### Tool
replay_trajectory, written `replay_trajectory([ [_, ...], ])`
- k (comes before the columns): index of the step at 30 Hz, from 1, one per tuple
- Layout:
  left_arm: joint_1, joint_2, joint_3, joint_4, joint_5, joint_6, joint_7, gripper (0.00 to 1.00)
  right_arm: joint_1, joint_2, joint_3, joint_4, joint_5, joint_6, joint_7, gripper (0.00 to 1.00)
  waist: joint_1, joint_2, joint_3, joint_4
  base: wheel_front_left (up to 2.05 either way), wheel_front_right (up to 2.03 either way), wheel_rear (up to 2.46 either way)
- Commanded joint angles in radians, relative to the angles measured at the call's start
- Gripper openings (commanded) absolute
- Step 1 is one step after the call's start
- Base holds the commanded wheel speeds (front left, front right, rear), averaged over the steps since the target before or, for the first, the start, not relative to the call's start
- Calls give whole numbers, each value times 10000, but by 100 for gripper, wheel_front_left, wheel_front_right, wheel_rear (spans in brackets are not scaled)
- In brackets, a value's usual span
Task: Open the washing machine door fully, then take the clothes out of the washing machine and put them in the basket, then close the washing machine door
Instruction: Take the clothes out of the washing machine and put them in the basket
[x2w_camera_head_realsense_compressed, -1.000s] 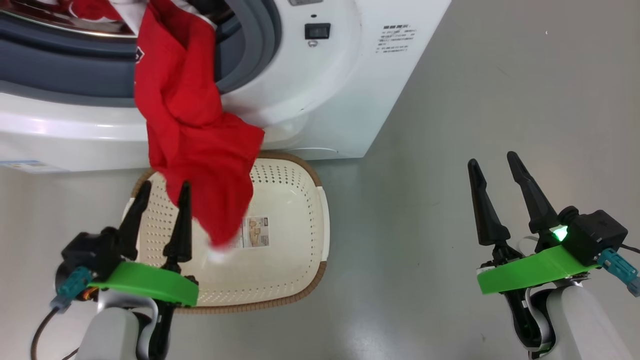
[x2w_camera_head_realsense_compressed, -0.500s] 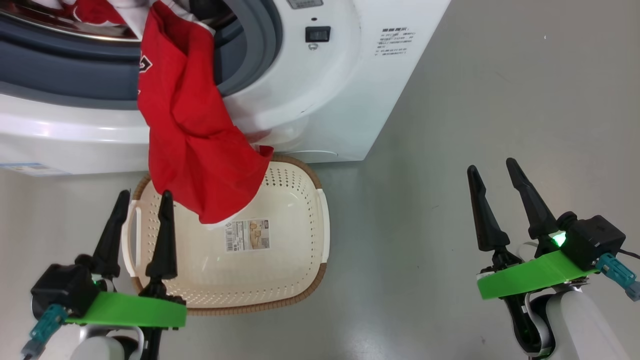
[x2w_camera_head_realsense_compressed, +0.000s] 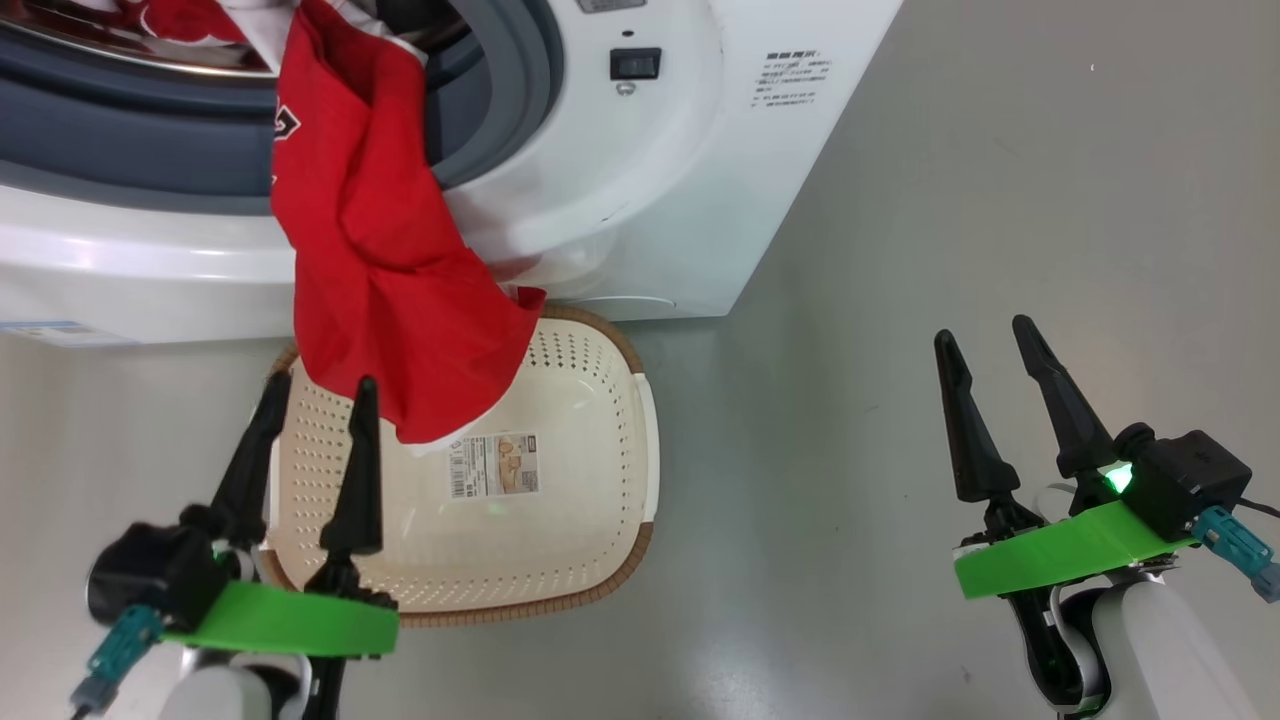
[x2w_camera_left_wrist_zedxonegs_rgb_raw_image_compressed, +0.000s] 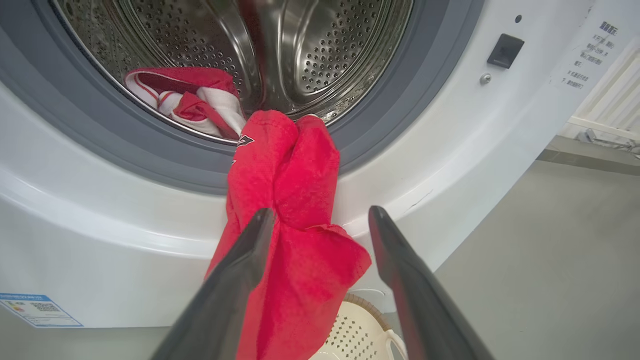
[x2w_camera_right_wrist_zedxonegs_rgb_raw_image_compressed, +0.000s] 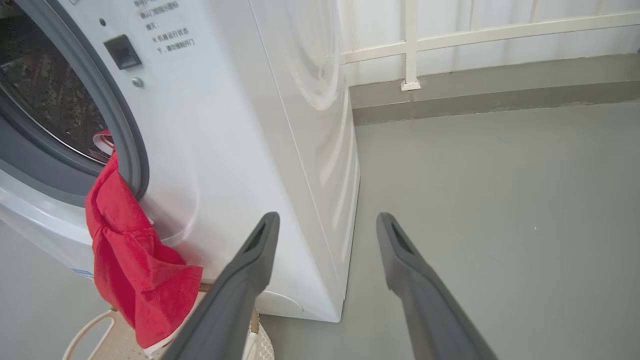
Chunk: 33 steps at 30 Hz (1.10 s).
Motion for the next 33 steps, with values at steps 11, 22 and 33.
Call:
replay_trajectory([
  [11,-2724,606,-29,1447,64,15,-53,100,-33,-20,261,-265,-111,75,-63,100,0,-1,397,-6,0,0,0],
  [22,-6370,837,-998,5191,-687,15,105,100,-257,-20,214,-334,-97,75,-63,100,0,-1,830,-6,0,0,0],
  [33,-9015,1022,-2257,8277,-1780,15,1313,100,-475,-20,209,-395,-123,75,-63,100,0,-1,1205,-54,0,0,0],
])
